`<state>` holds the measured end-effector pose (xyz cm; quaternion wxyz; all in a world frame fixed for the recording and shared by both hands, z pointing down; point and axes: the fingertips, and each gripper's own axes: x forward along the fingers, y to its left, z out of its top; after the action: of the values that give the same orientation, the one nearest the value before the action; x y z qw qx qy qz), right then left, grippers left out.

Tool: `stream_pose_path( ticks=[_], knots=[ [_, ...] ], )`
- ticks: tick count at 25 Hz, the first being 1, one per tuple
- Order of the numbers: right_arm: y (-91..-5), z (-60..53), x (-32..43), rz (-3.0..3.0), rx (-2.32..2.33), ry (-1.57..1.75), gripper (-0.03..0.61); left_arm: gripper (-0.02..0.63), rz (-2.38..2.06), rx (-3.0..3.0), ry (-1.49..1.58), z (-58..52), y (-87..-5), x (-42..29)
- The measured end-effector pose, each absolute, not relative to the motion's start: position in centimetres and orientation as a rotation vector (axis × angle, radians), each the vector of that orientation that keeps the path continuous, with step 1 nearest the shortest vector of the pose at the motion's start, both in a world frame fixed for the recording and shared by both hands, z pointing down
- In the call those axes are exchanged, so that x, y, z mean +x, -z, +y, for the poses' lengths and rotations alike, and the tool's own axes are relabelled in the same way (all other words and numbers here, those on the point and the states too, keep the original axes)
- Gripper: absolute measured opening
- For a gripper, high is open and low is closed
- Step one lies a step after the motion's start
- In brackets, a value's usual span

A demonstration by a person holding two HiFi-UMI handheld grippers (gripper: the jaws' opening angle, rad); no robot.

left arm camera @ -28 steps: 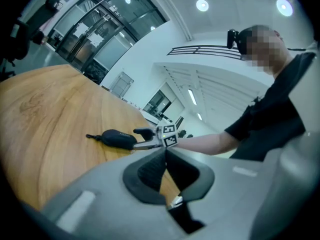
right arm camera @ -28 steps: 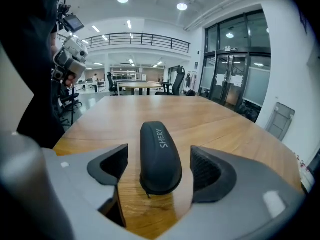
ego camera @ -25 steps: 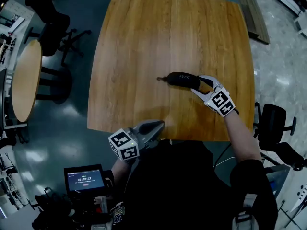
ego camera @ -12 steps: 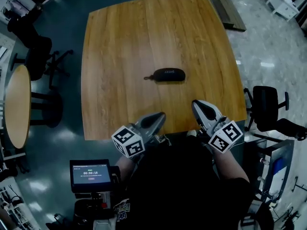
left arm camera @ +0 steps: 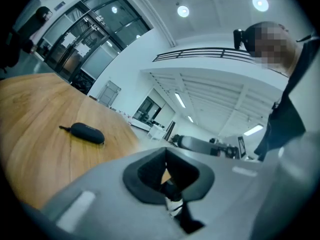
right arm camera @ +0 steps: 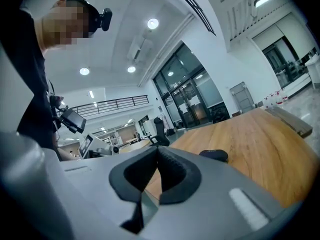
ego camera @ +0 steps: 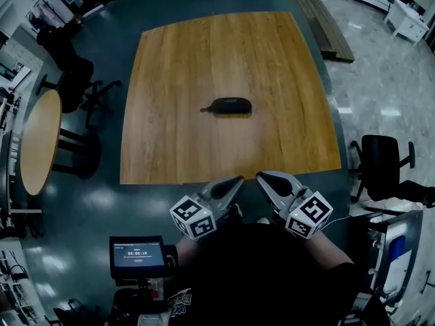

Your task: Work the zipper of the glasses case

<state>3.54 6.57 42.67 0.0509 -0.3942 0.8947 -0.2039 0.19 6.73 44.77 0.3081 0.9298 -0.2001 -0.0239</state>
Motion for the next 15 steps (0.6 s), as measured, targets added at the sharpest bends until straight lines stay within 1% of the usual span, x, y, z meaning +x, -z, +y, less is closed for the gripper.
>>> stream_pose_path(
  ticks=[8,15],
  knots=[
    [-44.5,14.4,6.1,2.734,-1.118,0.692,0.005,-0.002,-0.614,2.433,0.030,15.6,-46.6,3.0],
    [-44.5,16.9,6.6,2.709,-1.114,0.713,0.005,-0.002,-0.654,2.429,0.024,18.1,-46.6,2.8]
  ],
)
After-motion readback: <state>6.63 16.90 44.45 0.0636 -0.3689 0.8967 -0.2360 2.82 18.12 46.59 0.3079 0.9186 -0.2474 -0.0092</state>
